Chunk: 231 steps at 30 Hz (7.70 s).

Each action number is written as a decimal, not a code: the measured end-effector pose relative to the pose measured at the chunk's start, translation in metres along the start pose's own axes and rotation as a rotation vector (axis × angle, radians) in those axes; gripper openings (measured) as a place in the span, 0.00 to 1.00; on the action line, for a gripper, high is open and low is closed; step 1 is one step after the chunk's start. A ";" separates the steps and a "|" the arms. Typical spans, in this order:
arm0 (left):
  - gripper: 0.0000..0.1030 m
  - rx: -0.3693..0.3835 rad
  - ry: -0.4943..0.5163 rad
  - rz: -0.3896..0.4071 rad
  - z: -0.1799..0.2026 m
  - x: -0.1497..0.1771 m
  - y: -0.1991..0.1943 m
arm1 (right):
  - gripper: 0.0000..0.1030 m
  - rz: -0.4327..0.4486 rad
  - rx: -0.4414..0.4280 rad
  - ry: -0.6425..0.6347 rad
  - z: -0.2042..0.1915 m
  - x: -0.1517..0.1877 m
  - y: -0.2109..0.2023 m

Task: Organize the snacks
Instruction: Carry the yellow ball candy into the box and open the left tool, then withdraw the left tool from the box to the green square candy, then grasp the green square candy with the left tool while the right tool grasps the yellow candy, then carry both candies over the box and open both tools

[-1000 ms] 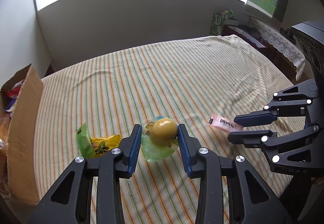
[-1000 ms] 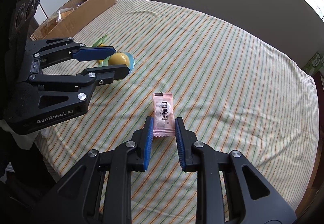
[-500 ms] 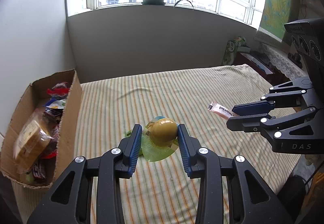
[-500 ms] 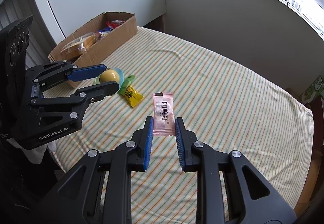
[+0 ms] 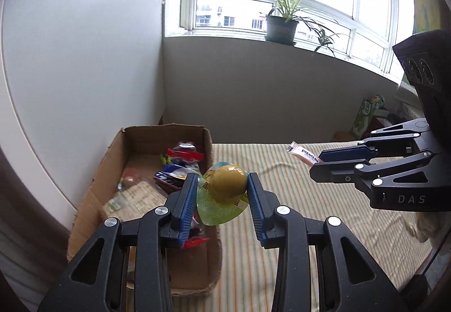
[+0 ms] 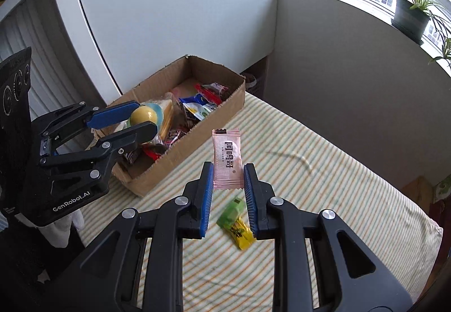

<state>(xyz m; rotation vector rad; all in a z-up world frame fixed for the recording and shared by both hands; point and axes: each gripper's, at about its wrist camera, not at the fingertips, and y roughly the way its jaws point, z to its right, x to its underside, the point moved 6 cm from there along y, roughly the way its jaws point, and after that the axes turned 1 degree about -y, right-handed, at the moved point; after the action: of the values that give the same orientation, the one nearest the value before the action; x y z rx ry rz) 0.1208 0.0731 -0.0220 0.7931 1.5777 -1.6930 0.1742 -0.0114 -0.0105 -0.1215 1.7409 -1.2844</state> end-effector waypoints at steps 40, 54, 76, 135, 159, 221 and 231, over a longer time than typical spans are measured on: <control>0.58 -0.182 -0.104 -0.061 -0.099 -0.026 0.062 | 0.51 -0.005 0.002 -0.026 -0.019 -0.095 0.112; 0.58 -0.176 -0.094 -0.034 -0.089 -0.027 0.050 | 0.64 0.013 0.045 0.002 0.000 -0.083 0.087; 0.58 0.011 -0.060 -0.043 0.015 0.011 0.015 | 0.78 -0.022 0.119 0.085 0.051 0.069 0.004; 0.33 0.014 0.086 -0.318 0.072 0.091 0.087 | 0.42 -0.146 -0.030 -0.164 0.023 0.102 0.090; 0.23 0.005 0.112 -0.303 0.074 0.097 0.073 | 0.25 -0.161 0.038 -0.082 0.030 0.113 0.074; 0.21 -0.148 -0.068 -0.041 -0.066 -0.003 0.027 | 0.24 0.051 -0.042 -0.079 -0.043 -0.073 0.091; 0.22 -0.158 -0.065 -0.059 -0.066 -0.003 0.034 | 0.25 0.053 -0.027 -0.085 -0.043 -0.076 0.100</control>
<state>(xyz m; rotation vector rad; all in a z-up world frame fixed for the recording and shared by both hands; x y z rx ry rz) 0.1492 0.1382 -0.0448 0.6115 1.6801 -1.5953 0.2275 0.1064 -0.0428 -0.1428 1.6783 -1.2015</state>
